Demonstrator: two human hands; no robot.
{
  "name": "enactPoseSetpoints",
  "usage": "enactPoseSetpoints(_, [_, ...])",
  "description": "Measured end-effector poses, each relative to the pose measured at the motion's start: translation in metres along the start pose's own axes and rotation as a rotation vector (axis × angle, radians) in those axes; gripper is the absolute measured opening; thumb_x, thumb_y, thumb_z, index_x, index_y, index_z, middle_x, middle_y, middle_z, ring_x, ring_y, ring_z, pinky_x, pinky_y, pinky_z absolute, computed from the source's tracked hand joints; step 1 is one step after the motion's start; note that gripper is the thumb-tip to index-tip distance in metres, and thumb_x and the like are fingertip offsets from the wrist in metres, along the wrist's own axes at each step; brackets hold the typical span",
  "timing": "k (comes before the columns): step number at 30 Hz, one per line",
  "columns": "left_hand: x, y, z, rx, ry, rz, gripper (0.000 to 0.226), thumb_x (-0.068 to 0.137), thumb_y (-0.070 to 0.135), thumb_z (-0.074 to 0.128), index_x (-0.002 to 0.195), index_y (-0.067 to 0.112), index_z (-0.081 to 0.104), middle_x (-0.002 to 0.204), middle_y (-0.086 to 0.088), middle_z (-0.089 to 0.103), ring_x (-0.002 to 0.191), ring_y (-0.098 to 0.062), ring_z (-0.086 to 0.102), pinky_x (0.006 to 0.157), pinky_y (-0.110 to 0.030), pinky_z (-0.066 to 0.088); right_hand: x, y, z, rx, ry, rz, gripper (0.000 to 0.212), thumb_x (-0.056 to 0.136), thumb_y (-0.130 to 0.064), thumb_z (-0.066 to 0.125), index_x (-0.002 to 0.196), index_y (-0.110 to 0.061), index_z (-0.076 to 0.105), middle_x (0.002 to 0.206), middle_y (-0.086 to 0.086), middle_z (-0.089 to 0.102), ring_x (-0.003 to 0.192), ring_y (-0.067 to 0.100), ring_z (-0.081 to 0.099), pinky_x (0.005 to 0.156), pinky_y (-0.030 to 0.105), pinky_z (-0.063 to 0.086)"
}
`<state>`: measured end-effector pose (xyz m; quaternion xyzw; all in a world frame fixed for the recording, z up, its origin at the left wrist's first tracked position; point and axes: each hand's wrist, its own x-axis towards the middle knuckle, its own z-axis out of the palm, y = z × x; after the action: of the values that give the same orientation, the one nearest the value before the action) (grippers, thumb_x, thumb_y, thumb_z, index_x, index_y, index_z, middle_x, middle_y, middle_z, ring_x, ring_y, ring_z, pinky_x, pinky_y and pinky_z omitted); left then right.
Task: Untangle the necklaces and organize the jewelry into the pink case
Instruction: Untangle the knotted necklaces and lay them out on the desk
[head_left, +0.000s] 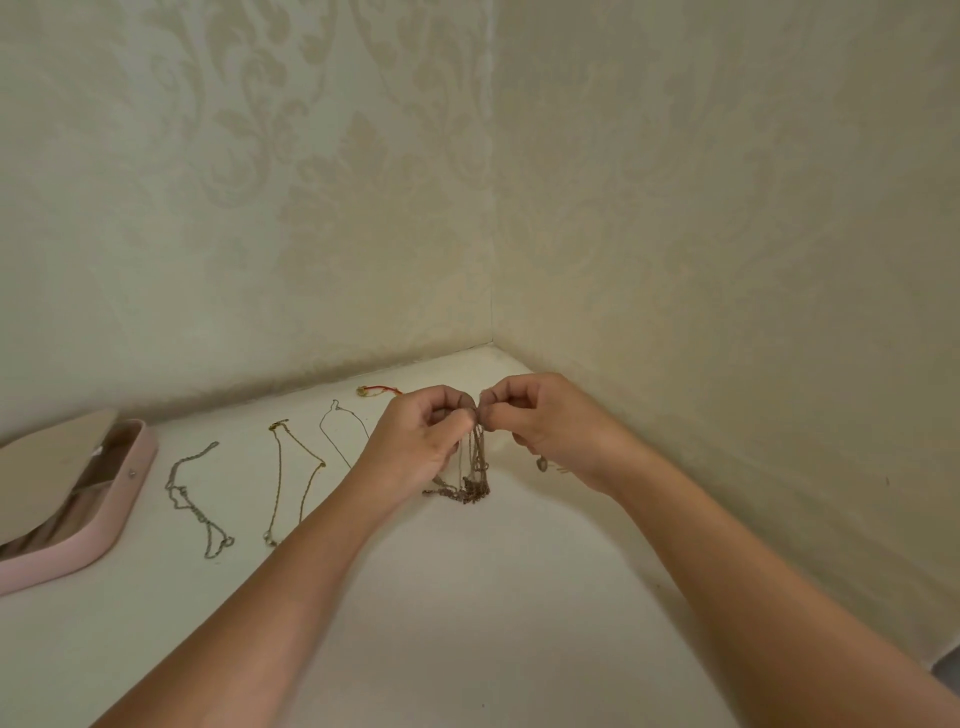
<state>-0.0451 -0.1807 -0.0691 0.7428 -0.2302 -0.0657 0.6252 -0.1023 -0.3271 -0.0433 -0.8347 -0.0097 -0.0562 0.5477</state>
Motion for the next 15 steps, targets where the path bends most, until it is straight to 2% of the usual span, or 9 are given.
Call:
enactPoseSetpoints(3, [0.0002, 0.0009, -0.0013, 0.034, 0.007, 0.054, 0.015, 0.089, 0.012, 0.063, 0.074, 0.011, 0.062, 0.045, 0.013, 0.031, 0.05, -0.014, 0.022, 0.049, -0.028, 0.02, -0.001, -0.0021, -0.0047, 0.093, -0.033, -0.001, 0.012, 0.087, -0.022, 0.069, 0.075, -0.018, 0.067, 0.048, -0.017, 0.048, 0.04, 0.003, 0.029, 0.043, 0.014, 0.025])
enactPoseSetpoints(5, [-0.0005, 0.0007, -0.0005, 0.06, -0.001, 0.063, 0.015, 0.09, 0.013, 0.062, 0.075, 0.011, 0.062, 0.046, 0.012, 0.03, 0.049, -0.014, 0.022, 0.048, -0.028, 0.02, -0.0013, -0.0024, -0.0084, 0.117, -0.06, 0.005, 0.013, 0.085, -0.021, 0.071, 0.073, -0.019, 0.068, 0.051, -0.013, 0.048, 0.044, 0.007, 0.025, 0.045, 0.017, 0.023])
enactPoseSetpoints(8, [-0.0009, -0.0004, 0.0001, 0.07, -0.015, 0.051, 0.021, 0.091, 0.01, 0.057, 0.071, 0.016, 0.062, 0.051, 0.007, 0.033, 0.047, -0.01, 0.024, 0.047, -0.026, 0.021, -0.0002, 0.0011, -0.0102, 0.047, -0.065, 0.013, 0.016, 0.084, -0.015, 0.071, 0.07, -0.021, 0.069, 0.048, -0.012, 0.042, 0.045, 0.008, 0.025, 0.047, 0.024, 0.024])
enactPoseSetpoints(11, [-0.0022, 0.0034, -0.0001, 0.05, -0.062, 0.031, 0.024, 0.083, 0.026, 0.056, 0.06, 0.023, 0.059, 0.059, -0.002, 0.033, 0.046, -0.009, 0.024, 0.044, -0.022, 0.02, 0.0004, 0.0034, -0.008, -0.046, -0.065, 0.008, 0.02, 0.085, -0.012, 0.066, 0.068, -0.022, 0.067, 0.051, -0.013, 0.043, 0.045, 0.008, 0.028, 0.046, 0.024, 0.026])
enactPoseSetpoints(15, [-0.0031, 0.0051, -0.0019, -0.003, -0.117, -0.01, 0.028, 0.095, 0.013, 0.053, 0.067, 0.013, 0.057, 0.058, 0.003, 0.034, 0.044, -0.006, 0.023, 0.045, -0.022, 0.016, 0.004, 0.0043, -0.009, 0.149, -0.045, -0.006, 0.017, 0.09, -0.005, 0.058, 0.076, -0.014, 0.064, 0.064, -0.005, 0.057, 0.052, 0.008, 0.041, 0.051, 0.018, 0.034])
